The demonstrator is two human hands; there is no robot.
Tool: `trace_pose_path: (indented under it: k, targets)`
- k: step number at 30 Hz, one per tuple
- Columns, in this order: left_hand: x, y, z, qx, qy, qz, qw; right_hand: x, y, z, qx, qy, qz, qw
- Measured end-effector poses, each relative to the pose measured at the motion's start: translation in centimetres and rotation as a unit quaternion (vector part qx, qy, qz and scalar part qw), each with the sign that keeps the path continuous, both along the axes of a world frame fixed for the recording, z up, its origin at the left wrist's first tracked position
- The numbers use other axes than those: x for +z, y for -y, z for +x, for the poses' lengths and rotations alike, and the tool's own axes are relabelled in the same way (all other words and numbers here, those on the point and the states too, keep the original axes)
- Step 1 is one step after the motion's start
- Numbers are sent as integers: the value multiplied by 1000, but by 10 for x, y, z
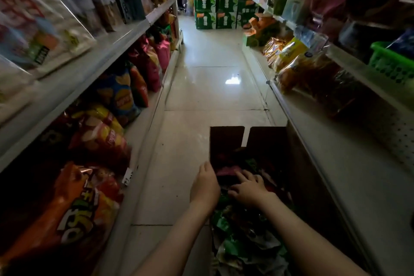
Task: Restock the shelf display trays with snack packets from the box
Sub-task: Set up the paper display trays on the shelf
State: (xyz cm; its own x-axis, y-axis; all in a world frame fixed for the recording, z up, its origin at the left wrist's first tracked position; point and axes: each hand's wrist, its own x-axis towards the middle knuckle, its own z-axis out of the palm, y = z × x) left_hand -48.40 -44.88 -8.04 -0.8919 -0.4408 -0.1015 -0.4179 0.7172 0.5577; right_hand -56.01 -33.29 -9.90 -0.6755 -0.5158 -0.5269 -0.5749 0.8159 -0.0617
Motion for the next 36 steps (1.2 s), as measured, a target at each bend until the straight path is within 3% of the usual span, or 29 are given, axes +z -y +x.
trace_pose_path:
  k: [4, 9, 11, 13, 15, 17, 18, 20, 22, 28, 32, 36]
  targets:
    - [-7, 7, 4, 10, -21, 25, 999, -22, 7, 4, 4, -44, 17, 999]
    - [-11, 6, 0, 11, -9, 29, 999, 0, 8, -3, 25, -134, -23, 990]
    - [-11, 6, 1, 4, 1, 6, 1000, 21, 1, -8, -7, -113, -142, 983]
    - [-9, 7, 3, -31, 0, -58, 998, 56, -9, -8, -58, -63, -298, 951]
    - [-6, 10, 6, -66, -17, -76, 995, 92, -19, -7, -113, -5, -377, 919]
    - [5, 8, 5, -87, -63, -8, 994, 129, -38, -5, -150, 43, -415, 896]
    - [11, 8, 4, -75, -91, 69, 991, 140, -43, -6, -148, 71, -422, 891]
    - [36, -3, 4, -32, -147, 263, 953, 169, -62, -2, -141, 105, -446, 878]
    - [55, -13, 3, -25, -145, 399, 905, 190, -70, 1, -149, 131, -483, 853]
    - [124, -50, 9, -63, -175, 499, 847, 242, -102, 14, -149, 62, -549, 820]
    - [166, -67, 20, -118, -154, 526, 828, 272, -120, 22, -161, 43, -497, 851]
    - [189, -82, 19, -152, -130, 510, 837, 305, -143, 29, -138, -37, -471, 871]
